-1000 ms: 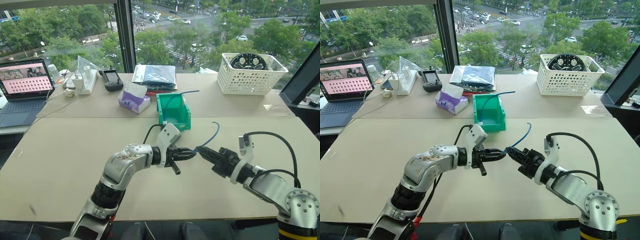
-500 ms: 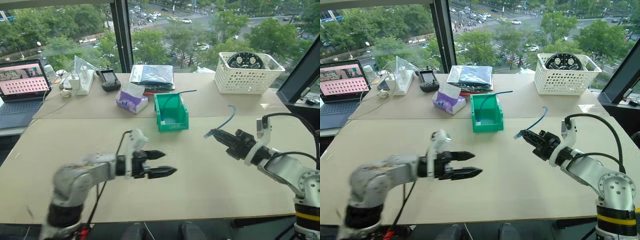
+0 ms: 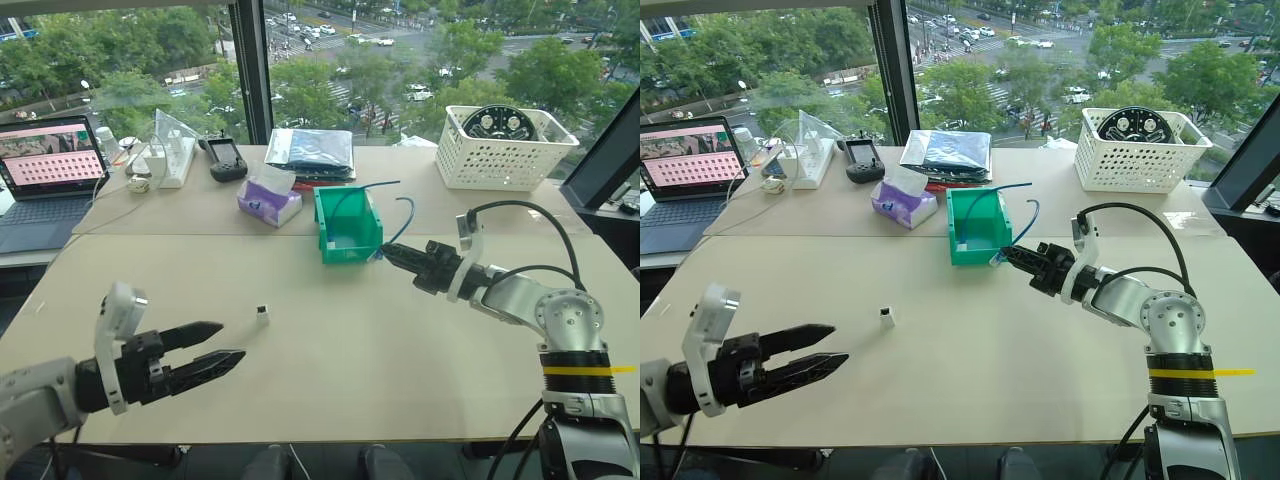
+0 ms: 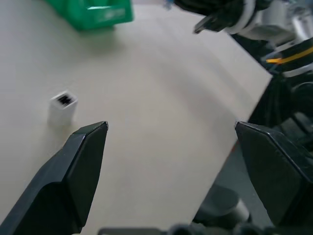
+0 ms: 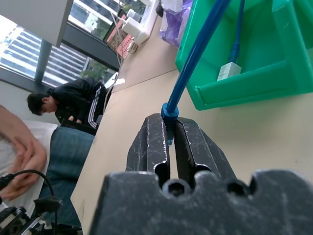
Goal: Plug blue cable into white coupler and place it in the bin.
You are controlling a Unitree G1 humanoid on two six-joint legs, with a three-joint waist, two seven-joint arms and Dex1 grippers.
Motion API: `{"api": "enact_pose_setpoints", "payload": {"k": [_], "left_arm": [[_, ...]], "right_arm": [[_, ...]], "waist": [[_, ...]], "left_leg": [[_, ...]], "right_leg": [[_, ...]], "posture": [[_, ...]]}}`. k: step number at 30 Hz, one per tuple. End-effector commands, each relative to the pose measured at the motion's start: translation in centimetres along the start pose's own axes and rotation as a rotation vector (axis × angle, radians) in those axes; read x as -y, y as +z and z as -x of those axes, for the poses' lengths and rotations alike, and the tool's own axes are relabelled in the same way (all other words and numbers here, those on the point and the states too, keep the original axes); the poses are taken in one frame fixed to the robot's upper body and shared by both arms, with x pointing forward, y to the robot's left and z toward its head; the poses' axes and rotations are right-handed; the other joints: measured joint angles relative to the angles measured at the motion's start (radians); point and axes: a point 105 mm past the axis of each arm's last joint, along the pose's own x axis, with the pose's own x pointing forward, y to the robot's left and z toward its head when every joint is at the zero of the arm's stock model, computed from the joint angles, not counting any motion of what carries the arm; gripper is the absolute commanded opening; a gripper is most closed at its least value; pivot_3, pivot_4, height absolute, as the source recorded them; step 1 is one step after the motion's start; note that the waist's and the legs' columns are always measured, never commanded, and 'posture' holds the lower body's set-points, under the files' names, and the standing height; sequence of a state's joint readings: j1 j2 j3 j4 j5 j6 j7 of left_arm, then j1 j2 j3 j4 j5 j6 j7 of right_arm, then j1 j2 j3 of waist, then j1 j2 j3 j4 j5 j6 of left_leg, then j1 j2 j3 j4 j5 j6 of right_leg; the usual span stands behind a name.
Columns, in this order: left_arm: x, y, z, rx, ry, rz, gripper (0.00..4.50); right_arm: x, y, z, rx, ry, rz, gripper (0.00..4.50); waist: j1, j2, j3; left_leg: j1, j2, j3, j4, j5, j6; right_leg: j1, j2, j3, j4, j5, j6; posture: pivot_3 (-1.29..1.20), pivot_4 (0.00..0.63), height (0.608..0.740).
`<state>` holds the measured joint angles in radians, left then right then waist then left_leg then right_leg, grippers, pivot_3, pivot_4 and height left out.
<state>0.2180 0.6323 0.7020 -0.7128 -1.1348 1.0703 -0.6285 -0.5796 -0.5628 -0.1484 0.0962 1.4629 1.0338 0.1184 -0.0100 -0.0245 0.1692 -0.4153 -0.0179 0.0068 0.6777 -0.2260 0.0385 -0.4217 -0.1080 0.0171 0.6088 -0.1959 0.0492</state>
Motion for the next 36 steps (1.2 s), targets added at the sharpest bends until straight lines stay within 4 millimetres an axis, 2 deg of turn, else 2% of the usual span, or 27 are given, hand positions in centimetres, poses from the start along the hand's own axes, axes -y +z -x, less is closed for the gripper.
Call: {"api": "enact_pose_setpoints", "payload": {"k": [1, 3, 5, 8, 14, 17, 21, 24, 29, 36], "left_arm": [[-1.0, -1.8, -0.4, 0.070, 0.235, -0.057, 4.47], [-1.8, -3.3, -1.2, 0.052, 0.397, -0.126, 4.47], [-3.1, -3.8, -1.9, 0.058, 0.512, -0.093, 4.47], [-2.9, -3.9, -3.9, 0.071, 0.501, -0.099, 4.47], [-1.7, -5.5, -8.1, -0.055, 0.383, -0.074, 4.47], [-1.3, -6.2, -8.4, -0.125, 0.323, -0.076, 4.47], [-3.0, -5.9, -9.1, -0.169, 0.421, -0.059, 4.47], [-3.3, -5.4, -10.0, -0.193, 0.451, -0.112, 4.47], [-3.5, -5.3, -11.0, -0.218, 0.467, -0.104, 4.47], [-4.0, -5.1, -12.3, -0.225, 0.508, -0.030, 4.47]], "right_arm": [[-1.0, 0.8, 0.2, 0.029, 0.045, 0.030, 0.00], [-0.4, 0.5, 0.3, 0.031, 0.028, 0.025, 0.00], [-0.2, 0.4, 0.2, 0.033, 0.020, 0.025, 0.00], [-0.4, 0.5, 0.1, 0.035, 0.024, 0.030, 0.00], [-0.2, 0.2, 0.3, 0.038, 0.003, 0.029, 0.00], [0.0, -0.1, 0.3, 0.034, -0.006, 0.029, 0.00], [0.1, 0.0, 0.8, 0.051, -0.020, 0.034, 0.00], [0.1, -0.2, 1.0, 0.056, -0.023, 0.032, 0.00], [-0.1, -0.3, 1.2, 0.059, -0.030, 0.039, 0.00], [-0.1, -0.1, 1.5, 0.069, -0.046, 0.052, 0.00]], "waist": [[0.001, -0.005, 0.000], [0.005, -0.006, 0.000], [0.015, -0.005, 0.000], [0.022, -0.005, 0.000], [0.018, -0.005, 0.000], [0.013, -0.005, 0.000], [0.008, -0.005, 0.000], [0.007, -0.005, 0.000], [0.006, -0.005, 0.000], [0.011, -0.005, 0.000]], "left_leg": [[0.000, 0.000, 0.000, 0.000, 0.000, 0.000], [-0.001, 0.000, 0.000, 0.000, 0.000, 0.000], [-0.001, -0.001, 0.000, 0.000, 0.000, 0.000], [-0.001, 0.000, 0.000, 0.001, 0.001, 0.000], [-0.001, 0.000, 0.000, 0.001, 0.001, 0.000], [-0.001, 0.000, 0.000, 0.001, 0.001, 0.001], [-0.001, 0.001, -0.001, 0.000, 0.001, 0.001], [0.000, 0.000, -0.001, 0.001, 0.001, 0.001], [0.000, 0.000, -0.001, 0.001, 0.001, 0.001], [0.000, 0.000, -0.001, 0.001, 0.001, 0.001]], "right_leg": [[0.000, 0.000, 0.000, 0.000, 0.000, 0.000], [0.000, 0.000, 0.000, 0.000, 0.001, -0.001], [0.001, -0.002, 0.000, -0.001, 0.000, -0.002], [0.000, -0.002, -0.001, 0.000, 0.000, -0.005], [0.000, 0.000, -0.001, 0.001, 0.003, -0.001], [0.000, 0.001, -0.001, 0.001, 0.003, -0.001], [-0.001, 0.001, -0.001, 0.002, 0.002, -0.001], [0.000, 0.002, -0.001, 0.002, 0.002, 0.000], [0.001, 0.002, -0.001, 0.002, 0.002, 0.000], [0.001, 0.002, -0.001, 0.002, 0.002, 0.000]], "posture": [[0.00, 0.150, 0.740], [0.00, 0.150, 0.740], [0.00, 0.150, 0.740], [0.00, 0.150, 0.740], [0.00, 0.150, 0.740], [0.00, 0.150, 0.740], [0.00, 0.150, 0.740], [0.00, 0.150, 0.740], [0.00, 0.150, 0.740], [0.00, 0.150, 0.740]]}}
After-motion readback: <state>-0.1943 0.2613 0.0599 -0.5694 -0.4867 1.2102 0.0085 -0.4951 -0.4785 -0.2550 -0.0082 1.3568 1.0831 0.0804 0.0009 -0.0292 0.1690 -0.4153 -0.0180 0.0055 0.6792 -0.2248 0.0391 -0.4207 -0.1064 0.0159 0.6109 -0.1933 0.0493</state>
